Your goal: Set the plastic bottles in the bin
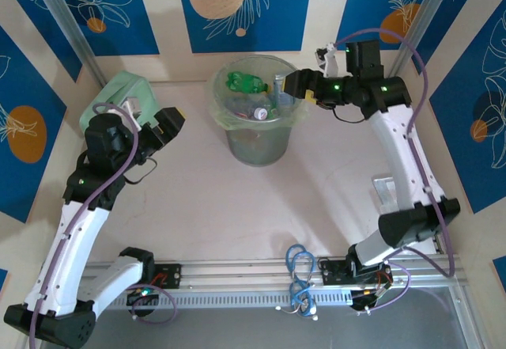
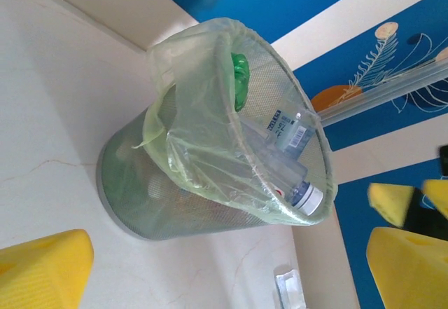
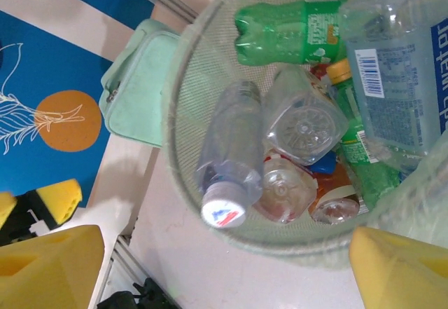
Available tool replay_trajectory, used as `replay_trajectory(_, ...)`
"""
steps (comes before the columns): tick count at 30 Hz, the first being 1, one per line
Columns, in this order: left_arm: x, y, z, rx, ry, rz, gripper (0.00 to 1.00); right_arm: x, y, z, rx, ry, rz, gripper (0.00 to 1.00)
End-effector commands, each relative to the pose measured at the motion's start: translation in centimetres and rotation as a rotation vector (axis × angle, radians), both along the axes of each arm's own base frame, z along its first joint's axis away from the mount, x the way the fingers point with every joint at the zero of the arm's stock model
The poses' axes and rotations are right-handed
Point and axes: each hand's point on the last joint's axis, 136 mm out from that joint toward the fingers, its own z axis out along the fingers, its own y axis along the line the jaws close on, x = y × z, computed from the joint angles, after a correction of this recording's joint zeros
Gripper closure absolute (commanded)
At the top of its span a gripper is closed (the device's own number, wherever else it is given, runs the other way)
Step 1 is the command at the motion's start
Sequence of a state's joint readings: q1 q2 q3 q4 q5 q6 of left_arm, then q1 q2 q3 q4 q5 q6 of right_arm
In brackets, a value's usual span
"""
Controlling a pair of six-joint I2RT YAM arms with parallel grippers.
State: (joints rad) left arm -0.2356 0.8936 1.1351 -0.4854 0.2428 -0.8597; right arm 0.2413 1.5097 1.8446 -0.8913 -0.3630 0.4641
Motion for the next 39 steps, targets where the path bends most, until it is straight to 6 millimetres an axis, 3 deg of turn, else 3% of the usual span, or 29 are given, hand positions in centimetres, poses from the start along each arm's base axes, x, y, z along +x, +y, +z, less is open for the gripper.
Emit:
replay_trajectory(1,0.1,1.0,0.6,0.074,-0.027,0.023,0.0,-2.2,-1.0,1.5,-0.037,-0.075,-0.061,0.11)
replay_trajectory(5,0.2,1.2,0.3,0.103,-0.021,0.03,0.0,-4.3,1.6,1.9,0.005,-0.075,0.012,0.42)
replay_trajectory(9,0.5,1.0,0.4,0.083,-0.019,0.029,0.01,-4.7,6.0,0.9,-0.037,-0.057,0.084,0.56)
replay_trajectory(13,0.2,1.1,0.2,0.089,-0.01,0.028,0.01,-3.4,8.8,0.0,-0.059,-0.037,0.097,0.6)
replay_trajectory(18,-0.6,1.4,-0.7,0.122,0.012,0.026,0.01,-1.1,11.0,-2.7,-0.122,0.022,0.081,0.63)
replay_trajectory(23,-0.7,1.4,-1.0,0.123,0.018,0.025,0.01,0.8,10.5,-5.5,-0.208,0.071,0.018,0.64)
replay_trajectory(29,-0.7,1.5,-1.2,0.131,0.018,0.023,0.01,0.7,9.4,-6.9,-0.241,0.103,-0.008,0.65)
replay_trajectory(32,-0.6,1.5,-1.2,0.131,0.019,0.024,0.01,0.1,9.8,-5.7,-0.208,0.078,0.014,0.65)
replay_trajectory(36,-0.5,1.6,-0.9,0.139,0.008,0.031,0.01,-1.7,10.3,-1.1,-0.15,-0.041,0.059,0.59)
replay_trajectory(39,-0.4,2.1,-0.5,0.158,-0.008,0.056,0.01,-3.0,9.2,2.2,-0.145,-0.136,0.042,0.52)
